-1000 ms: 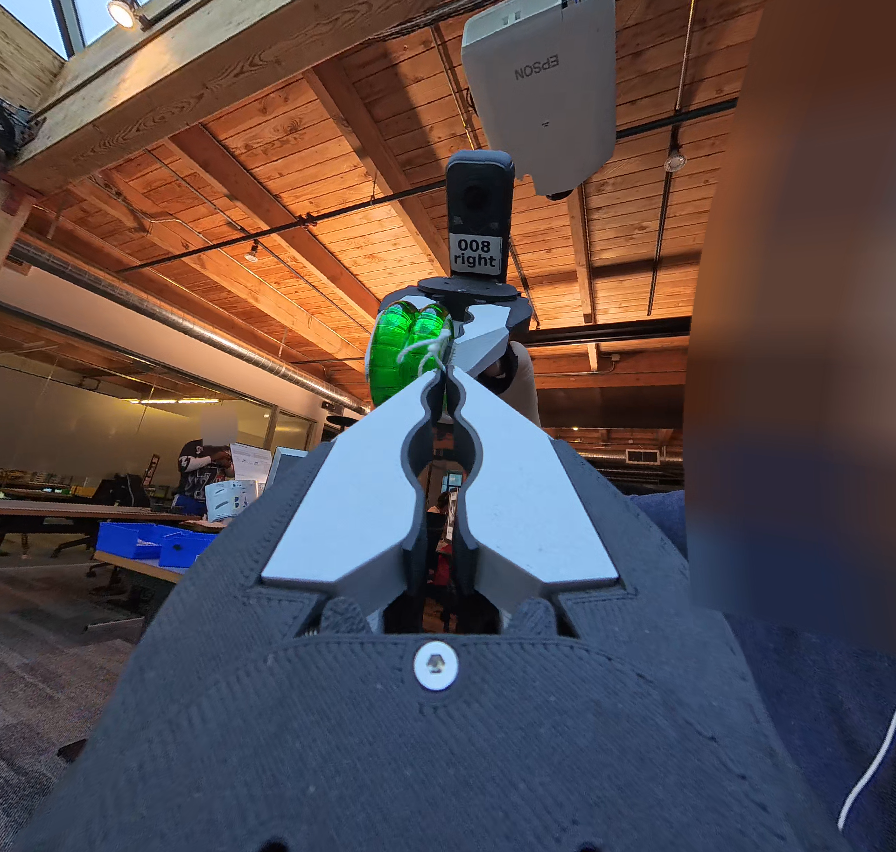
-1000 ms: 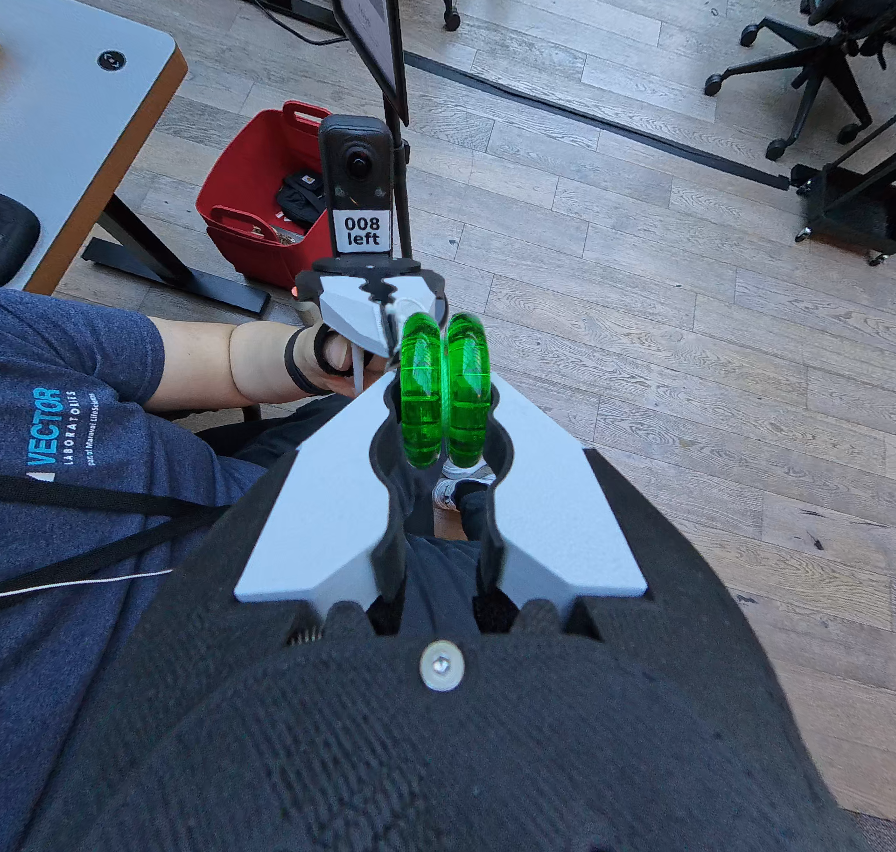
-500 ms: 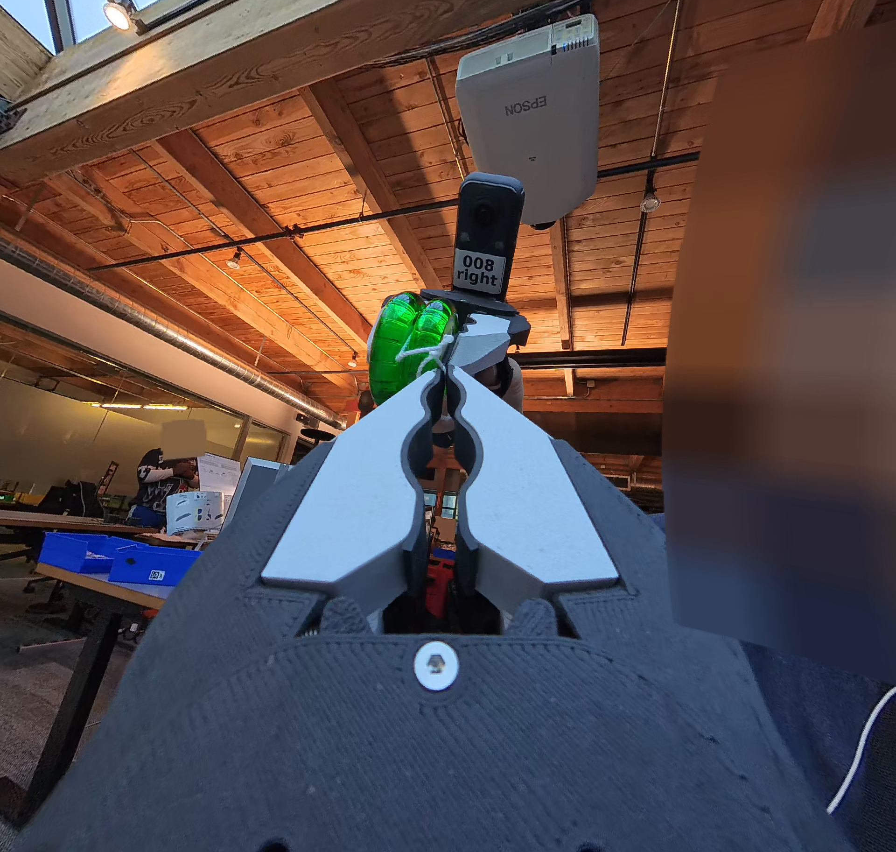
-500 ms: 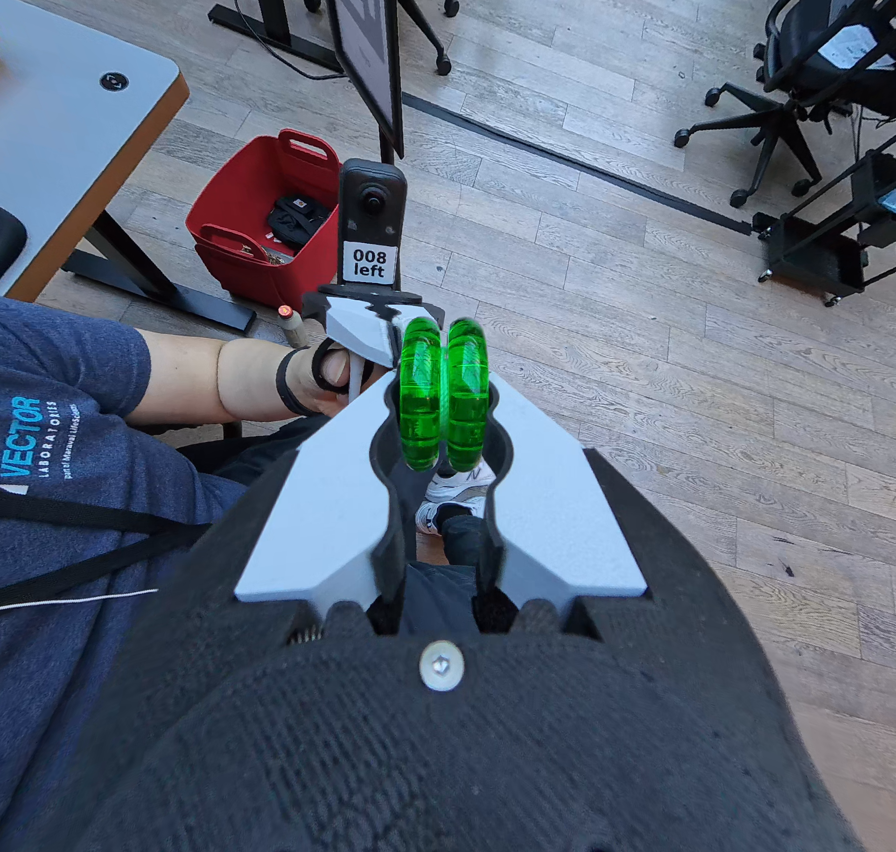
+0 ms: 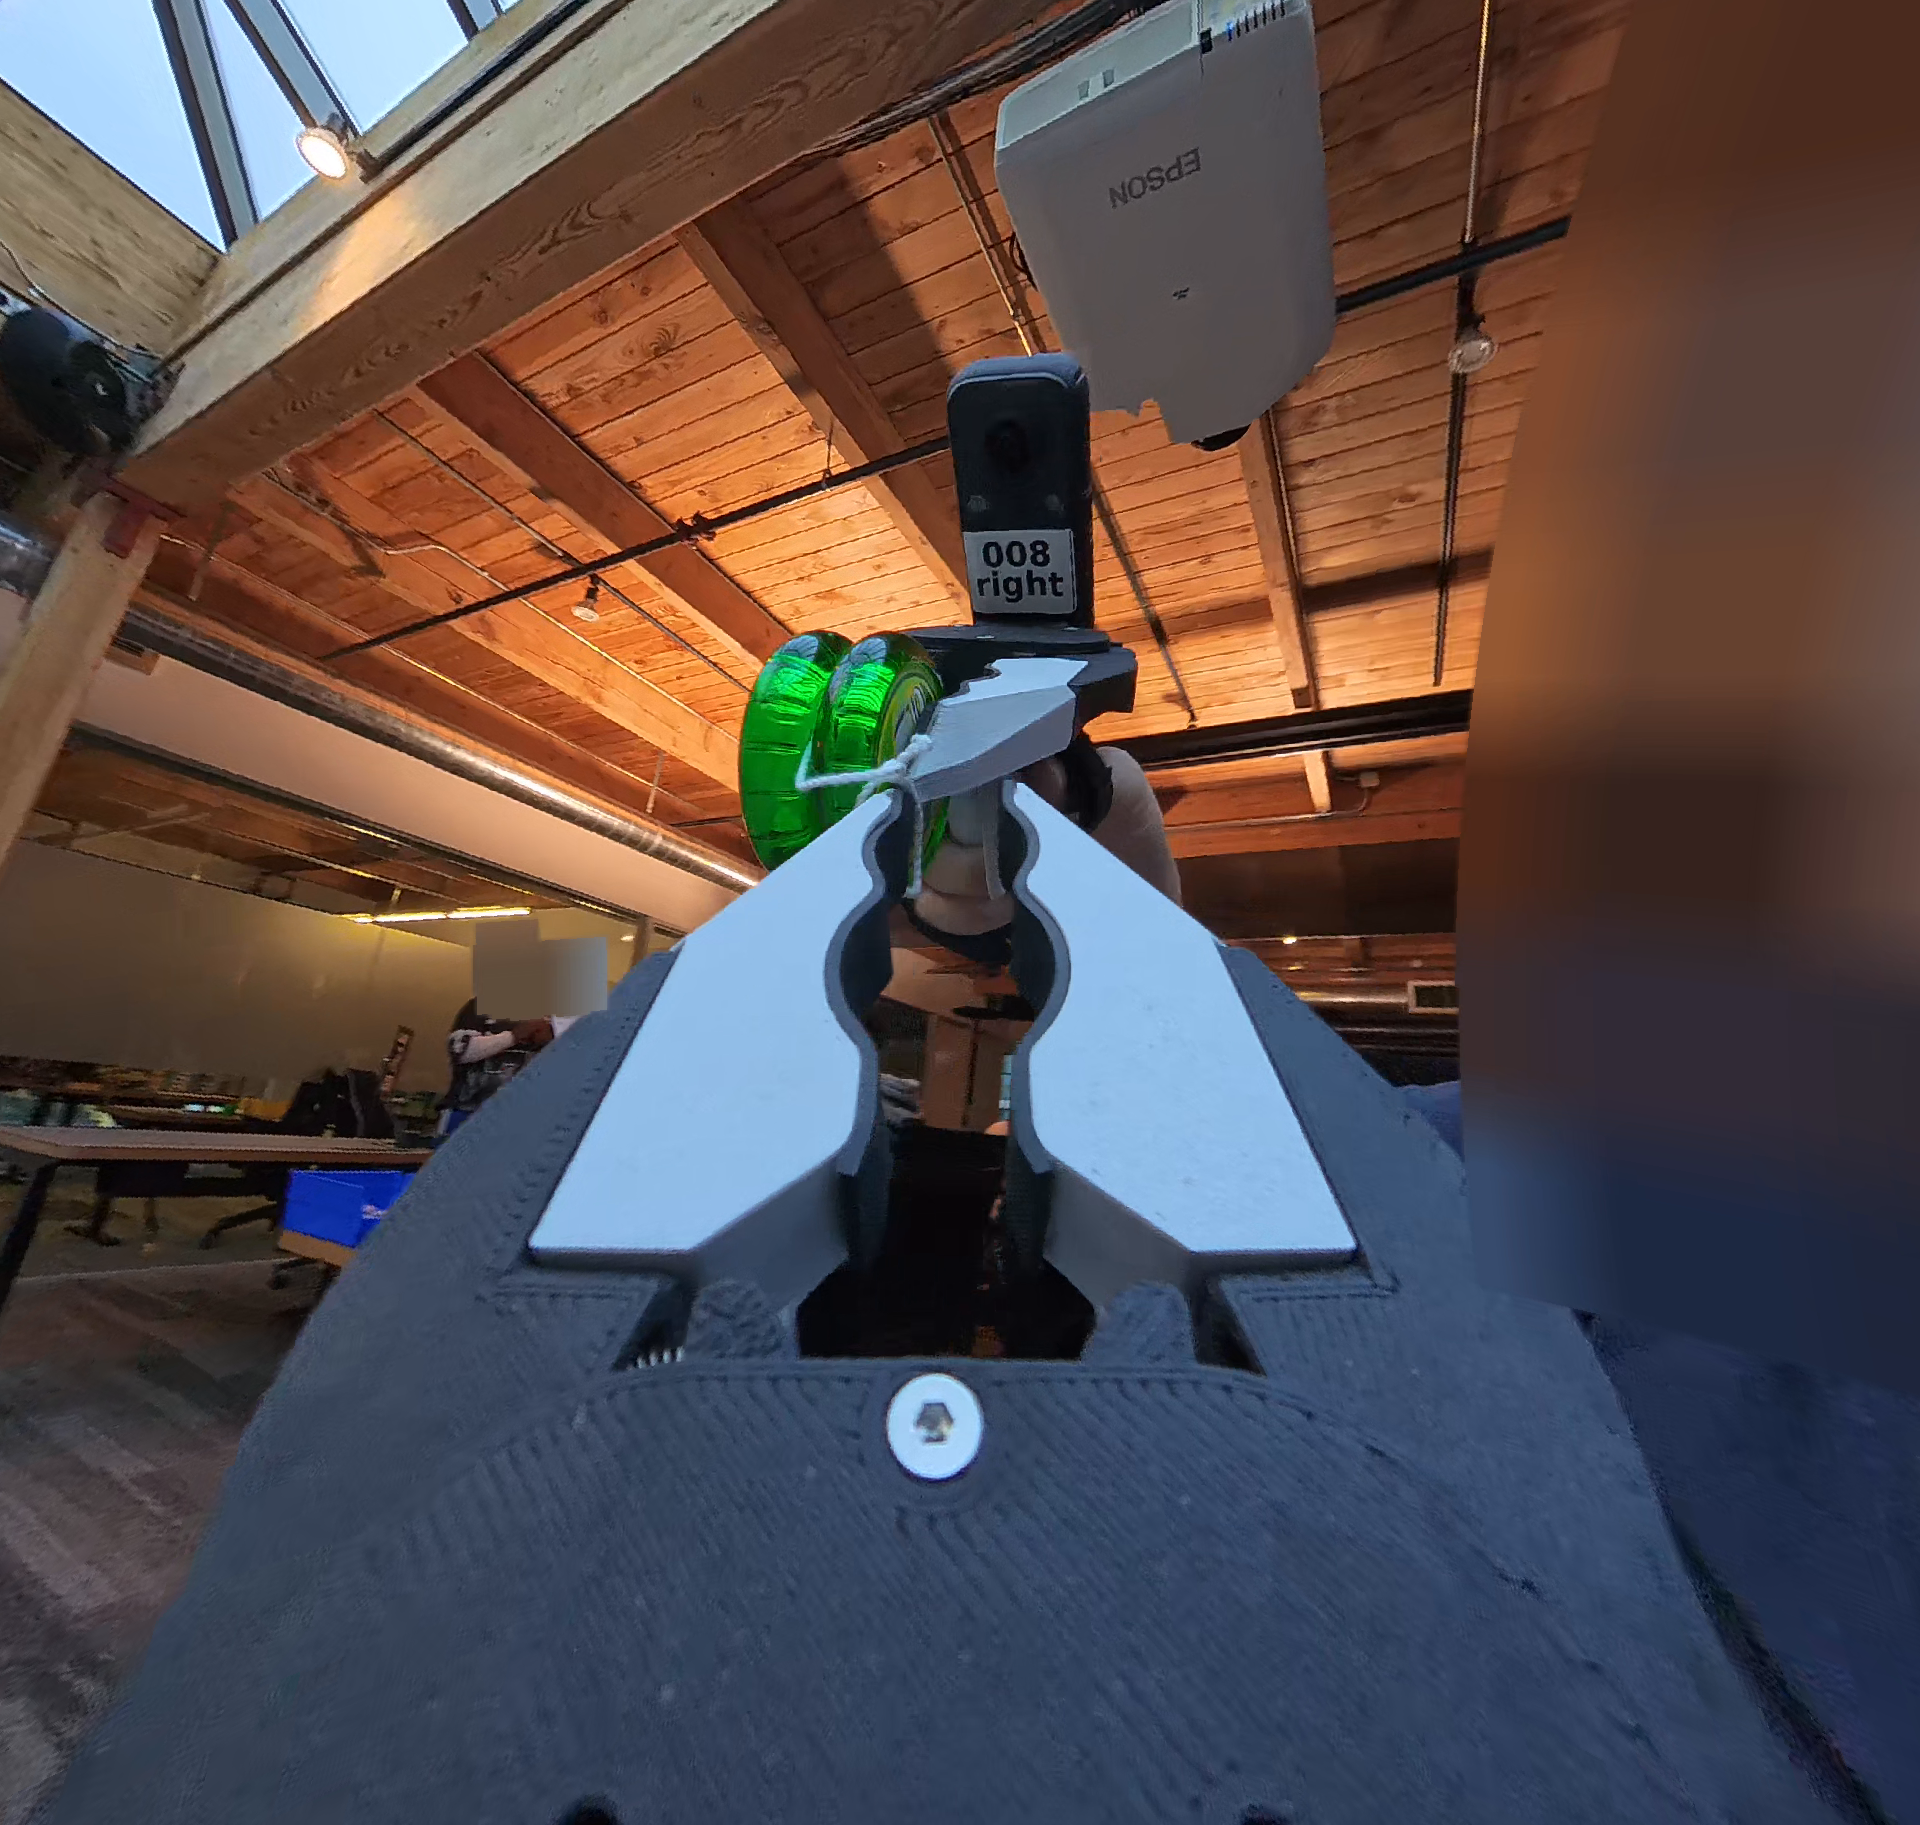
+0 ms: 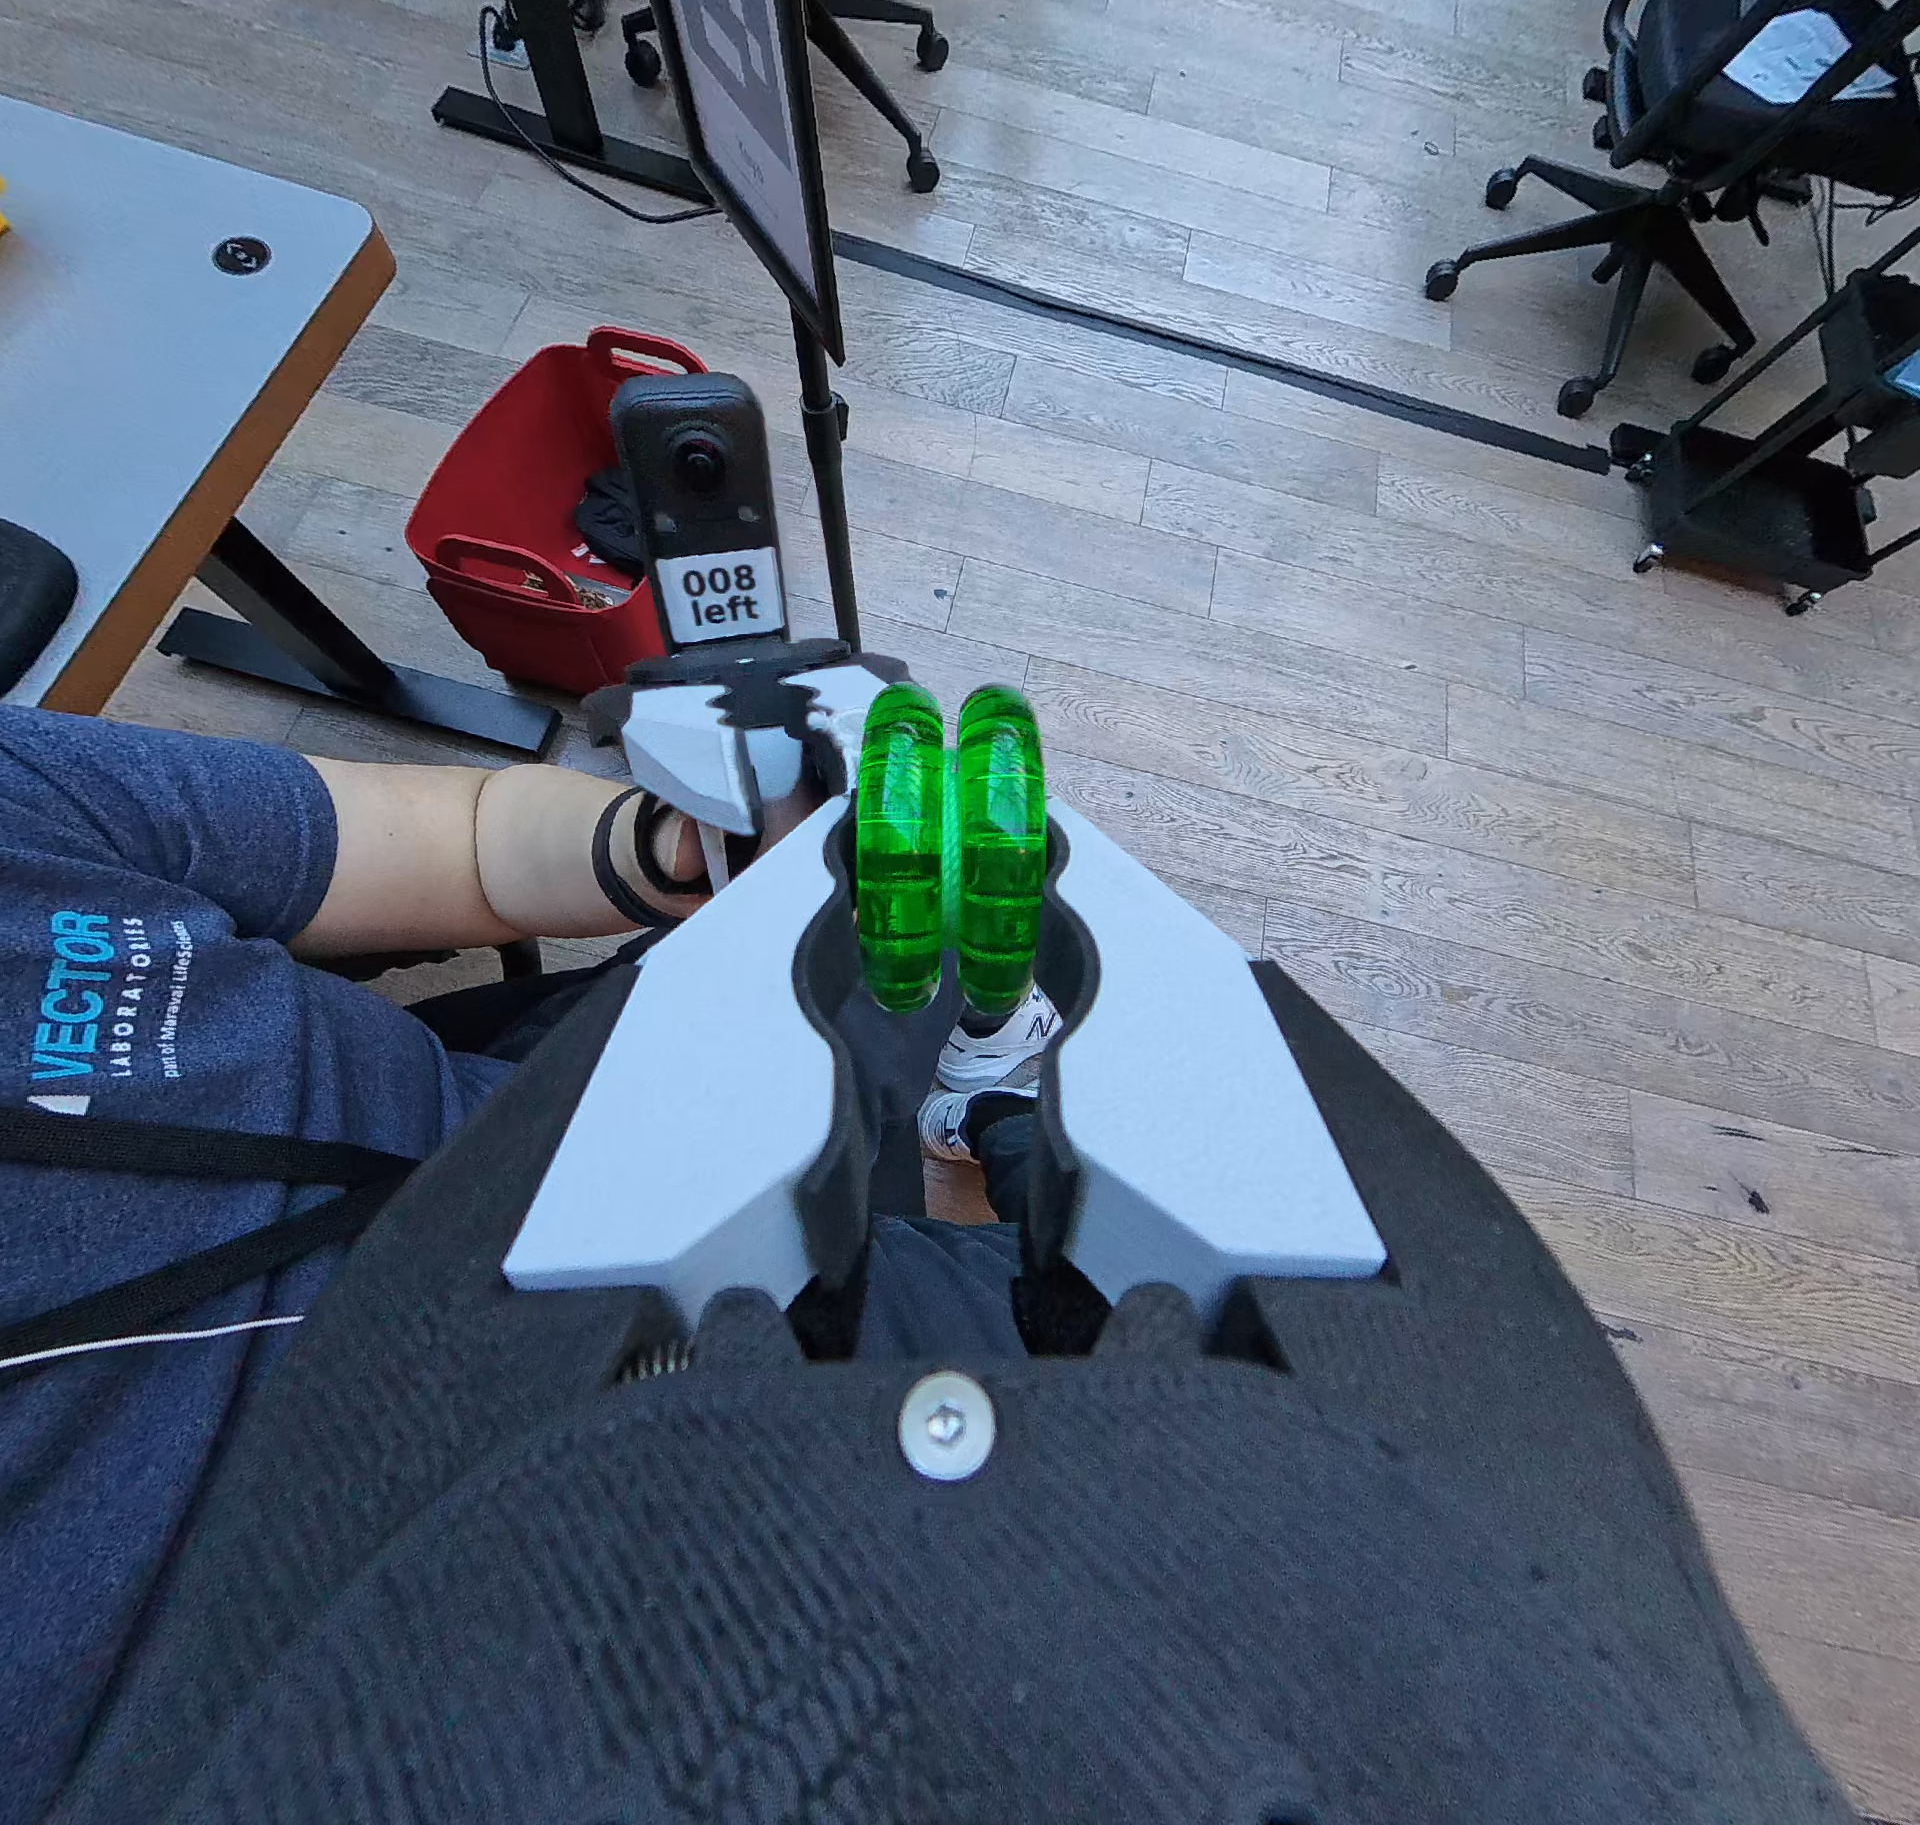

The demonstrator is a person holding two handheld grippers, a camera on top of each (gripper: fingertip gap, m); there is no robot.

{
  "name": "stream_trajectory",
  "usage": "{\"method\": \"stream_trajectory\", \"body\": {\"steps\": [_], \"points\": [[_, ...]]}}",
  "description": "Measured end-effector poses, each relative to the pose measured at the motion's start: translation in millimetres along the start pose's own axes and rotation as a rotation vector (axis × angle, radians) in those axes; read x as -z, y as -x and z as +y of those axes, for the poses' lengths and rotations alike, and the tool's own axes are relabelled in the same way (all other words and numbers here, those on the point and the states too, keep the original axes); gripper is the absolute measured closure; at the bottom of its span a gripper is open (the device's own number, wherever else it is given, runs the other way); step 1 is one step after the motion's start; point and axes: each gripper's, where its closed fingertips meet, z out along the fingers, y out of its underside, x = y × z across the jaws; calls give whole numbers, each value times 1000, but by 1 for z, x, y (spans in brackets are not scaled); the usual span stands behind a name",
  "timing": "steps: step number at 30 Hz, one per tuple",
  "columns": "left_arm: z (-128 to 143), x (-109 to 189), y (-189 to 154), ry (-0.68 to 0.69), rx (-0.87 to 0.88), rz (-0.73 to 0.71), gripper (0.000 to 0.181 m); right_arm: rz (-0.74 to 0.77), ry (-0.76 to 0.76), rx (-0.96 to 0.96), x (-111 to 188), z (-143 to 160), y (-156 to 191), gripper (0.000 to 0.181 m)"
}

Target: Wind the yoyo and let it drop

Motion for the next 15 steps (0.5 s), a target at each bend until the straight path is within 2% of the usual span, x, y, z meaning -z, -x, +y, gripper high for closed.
{"method": "stream_trajectory", "body": {"steps": [6, 15], "points": [[1, 0, -1, 9, -145, -63, 167, 5, -8, -9, 1, -3, 1, 154], [4, -3, -5, 17, -137, -46, 162, 15, 14, 41, 0, -3, 2, 154]]}}
